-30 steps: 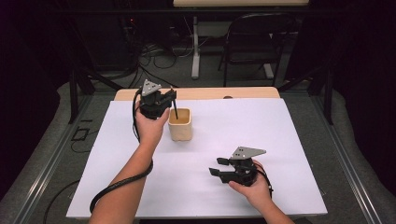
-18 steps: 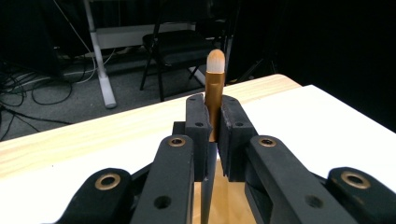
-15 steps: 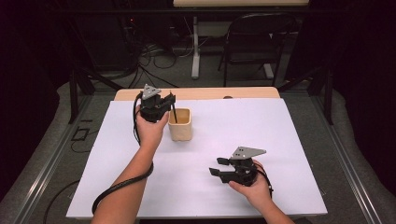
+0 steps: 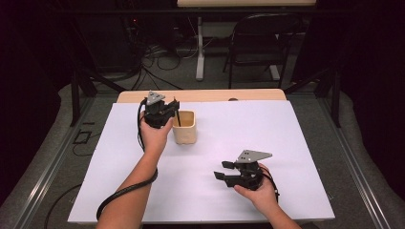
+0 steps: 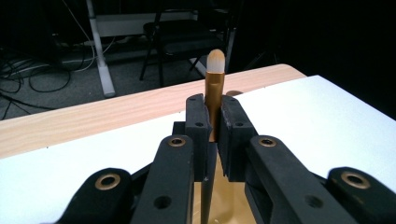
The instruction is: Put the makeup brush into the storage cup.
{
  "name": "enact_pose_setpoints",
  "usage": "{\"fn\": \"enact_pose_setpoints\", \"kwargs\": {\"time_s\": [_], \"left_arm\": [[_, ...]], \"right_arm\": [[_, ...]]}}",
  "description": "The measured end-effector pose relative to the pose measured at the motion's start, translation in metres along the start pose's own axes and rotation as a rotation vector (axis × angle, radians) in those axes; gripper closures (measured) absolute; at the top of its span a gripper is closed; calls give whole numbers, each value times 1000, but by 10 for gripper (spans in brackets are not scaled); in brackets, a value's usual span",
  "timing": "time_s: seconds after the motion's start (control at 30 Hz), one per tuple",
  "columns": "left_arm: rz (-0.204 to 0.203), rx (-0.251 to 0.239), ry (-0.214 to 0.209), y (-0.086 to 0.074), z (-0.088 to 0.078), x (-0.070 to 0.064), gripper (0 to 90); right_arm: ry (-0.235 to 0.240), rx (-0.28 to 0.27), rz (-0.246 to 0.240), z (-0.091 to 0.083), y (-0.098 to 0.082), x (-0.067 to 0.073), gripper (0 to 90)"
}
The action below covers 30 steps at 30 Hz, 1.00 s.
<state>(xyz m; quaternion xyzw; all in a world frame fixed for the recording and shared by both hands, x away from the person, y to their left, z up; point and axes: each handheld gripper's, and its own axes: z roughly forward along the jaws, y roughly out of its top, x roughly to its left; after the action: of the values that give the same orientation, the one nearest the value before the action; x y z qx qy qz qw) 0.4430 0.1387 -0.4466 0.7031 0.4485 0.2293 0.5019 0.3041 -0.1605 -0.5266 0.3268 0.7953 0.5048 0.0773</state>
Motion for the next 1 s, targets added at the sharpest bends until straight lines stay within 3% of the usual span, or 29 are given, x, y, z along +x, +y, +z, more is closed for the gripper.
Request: {"fn": "enact_pose_setpoints", "kwargs": {"time_s": [1.0], "left_arm": [[18, 58, 11, -22, 9, -1, 835]], "right_arm": [[-1, -2, 1, 0, 0, 0, 465]]}}
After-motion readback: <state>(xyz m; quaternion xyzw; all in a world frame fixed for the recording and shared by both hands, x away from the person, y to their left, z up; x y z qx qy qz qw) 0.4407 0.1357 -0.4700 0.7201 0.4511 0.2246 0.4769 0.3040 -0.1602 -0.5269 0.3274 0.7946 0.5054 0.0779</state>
